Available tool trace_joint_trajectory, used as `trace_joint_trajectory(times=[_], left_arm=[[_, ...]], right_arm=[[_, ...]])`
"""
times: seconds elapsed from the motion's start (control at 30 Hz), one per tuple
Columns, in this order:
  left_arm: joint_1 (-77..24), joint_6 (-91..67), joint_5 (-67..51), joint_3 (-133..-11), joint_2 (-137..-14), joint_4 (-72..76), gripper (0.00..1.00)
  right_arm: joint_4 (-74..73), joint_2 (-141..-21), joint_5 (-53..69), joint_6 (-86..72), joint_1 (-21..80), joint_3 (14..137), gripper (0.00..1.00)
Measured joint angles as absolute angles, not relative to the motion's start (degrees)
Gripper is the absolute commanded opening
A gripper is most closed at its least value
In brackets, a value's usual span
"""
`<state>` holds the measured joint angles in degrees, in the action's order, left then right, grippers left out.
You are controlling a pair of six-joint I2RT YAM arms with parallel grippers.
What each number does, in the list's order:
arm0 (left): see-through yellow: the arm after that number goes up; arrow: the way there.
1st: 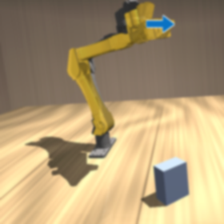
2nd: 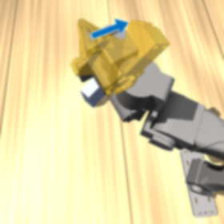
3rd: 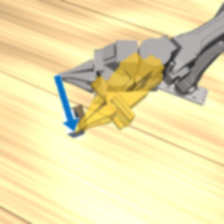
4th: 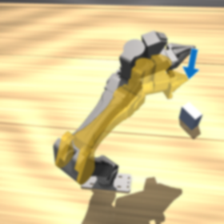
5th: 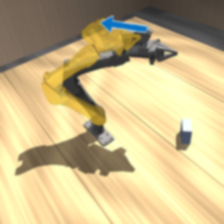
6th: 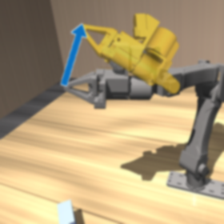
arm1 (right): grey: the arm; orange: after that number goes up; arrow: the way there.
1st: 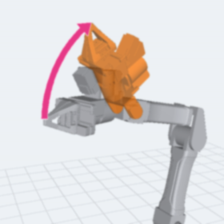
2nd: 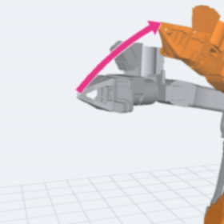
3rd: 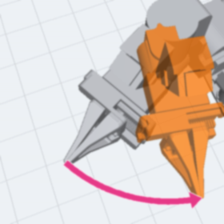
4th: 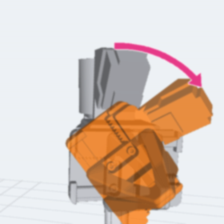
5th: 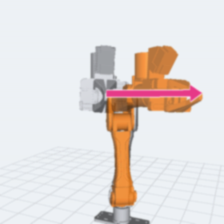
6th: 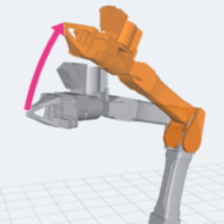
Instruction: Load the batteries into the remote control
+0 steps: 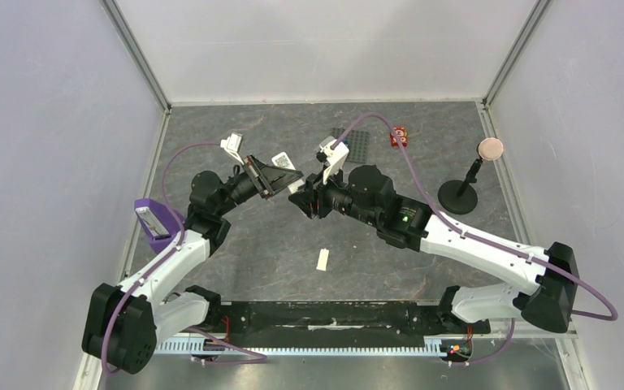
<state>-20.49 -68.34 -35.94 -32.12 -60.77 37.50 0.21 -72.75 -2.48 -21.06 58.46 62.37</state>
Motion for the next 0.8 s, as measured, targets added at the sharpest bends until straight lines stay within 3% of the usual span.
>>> trace_joint_trajectory(times=[0.3,0.5,0.8], left_arm=[[-20.6,-68.3,-36.1,-31.5,-60.8,38.0,0.02],[-20.6,-68.3,-36.1,-31.5,-60.8,38.2,0.02],[-20.6,-68.8,-36.0,-31.5,-60.8,41.7,0.02]], right_arm=[[-3.4,-72.9,-5.7,-22.3,58.5,66.1,0.58],[-7.0,-71.8,-10.1,-26.8,58.2,66.3,0.96],[-6.0,-68.2,-9.9,-41.7,57.0,62.8,0.98]])
